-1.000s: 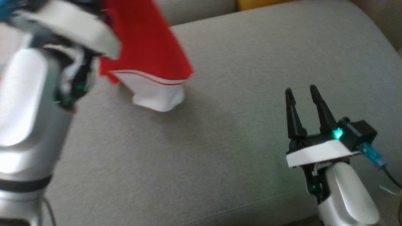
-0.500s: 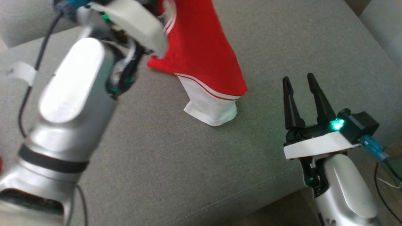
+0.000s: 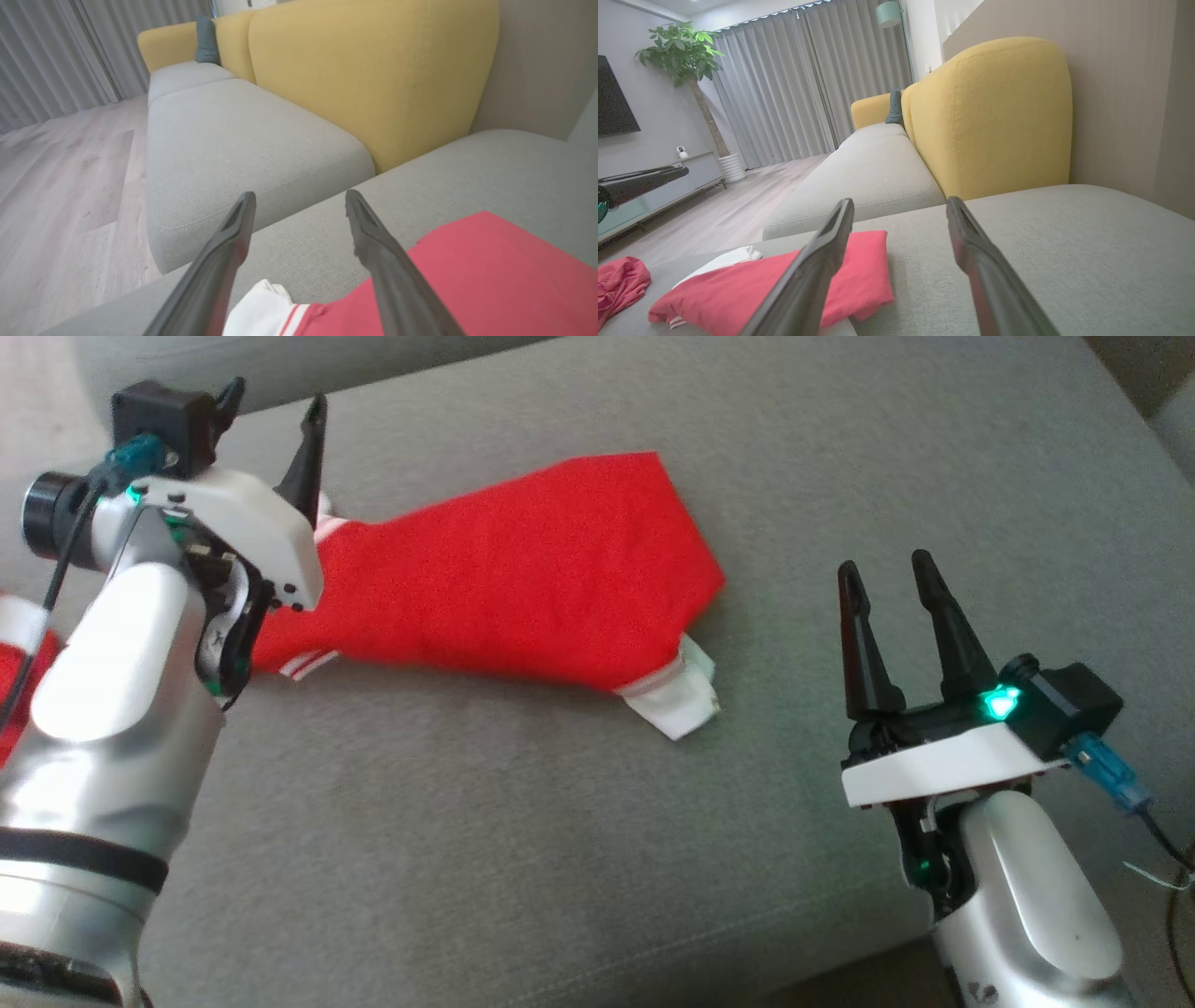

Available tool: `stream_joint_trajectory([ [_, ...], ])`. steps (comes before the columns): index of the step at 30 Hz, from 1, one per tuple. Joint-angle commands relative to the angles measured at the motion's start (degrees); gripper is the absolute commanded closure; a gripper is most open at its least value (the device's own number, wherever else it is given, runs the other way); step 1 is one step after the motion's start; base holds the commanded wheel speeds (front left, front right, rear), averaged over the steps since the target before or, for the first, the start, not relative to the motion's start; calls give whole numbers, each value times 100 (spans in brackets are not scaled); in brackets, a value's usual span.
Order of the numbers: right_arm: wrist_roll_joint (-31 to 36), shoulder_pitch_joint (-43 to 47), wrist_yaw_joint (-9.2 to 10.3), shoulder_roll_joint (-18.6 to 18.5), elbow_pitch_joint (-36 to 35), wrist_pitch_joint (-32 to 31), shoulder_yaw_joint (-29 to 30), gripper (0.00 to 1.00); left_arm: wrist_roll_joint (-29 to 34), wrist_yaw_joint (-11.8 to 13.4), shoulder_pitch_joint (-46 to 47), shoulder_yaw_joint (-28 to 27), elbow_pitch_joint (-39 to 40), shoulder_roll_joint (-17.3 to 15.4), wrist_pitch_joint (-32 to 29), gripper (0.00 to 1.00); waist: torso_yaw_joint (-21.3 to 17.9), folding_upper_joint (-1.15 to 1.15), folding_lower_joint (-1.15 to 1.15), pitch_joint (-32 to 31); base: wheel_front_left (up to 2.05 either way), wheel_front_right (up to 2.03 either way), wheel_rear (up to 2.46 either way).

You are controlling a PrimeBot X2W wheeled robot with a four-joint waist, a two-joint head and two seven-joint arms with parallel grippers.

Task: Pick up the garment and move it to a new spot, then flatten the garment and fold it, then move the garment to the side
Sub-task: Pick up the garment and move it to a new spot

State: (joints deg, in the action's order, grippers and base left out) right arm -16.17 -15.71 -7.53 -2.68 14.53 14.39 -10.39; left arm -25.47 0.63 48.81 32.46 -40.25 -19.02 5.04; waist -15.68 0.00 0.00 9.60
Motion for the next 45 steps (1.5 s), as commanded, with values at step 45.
stream_joint_trajectory([
  [45, 301, 968, 4, -20, -325, -117, 295, 0, 1482, 817, -5118, -2029, 4297, 1081, 996, 0, 1414, 0, 0, -1048, 0, 0, 0],
])
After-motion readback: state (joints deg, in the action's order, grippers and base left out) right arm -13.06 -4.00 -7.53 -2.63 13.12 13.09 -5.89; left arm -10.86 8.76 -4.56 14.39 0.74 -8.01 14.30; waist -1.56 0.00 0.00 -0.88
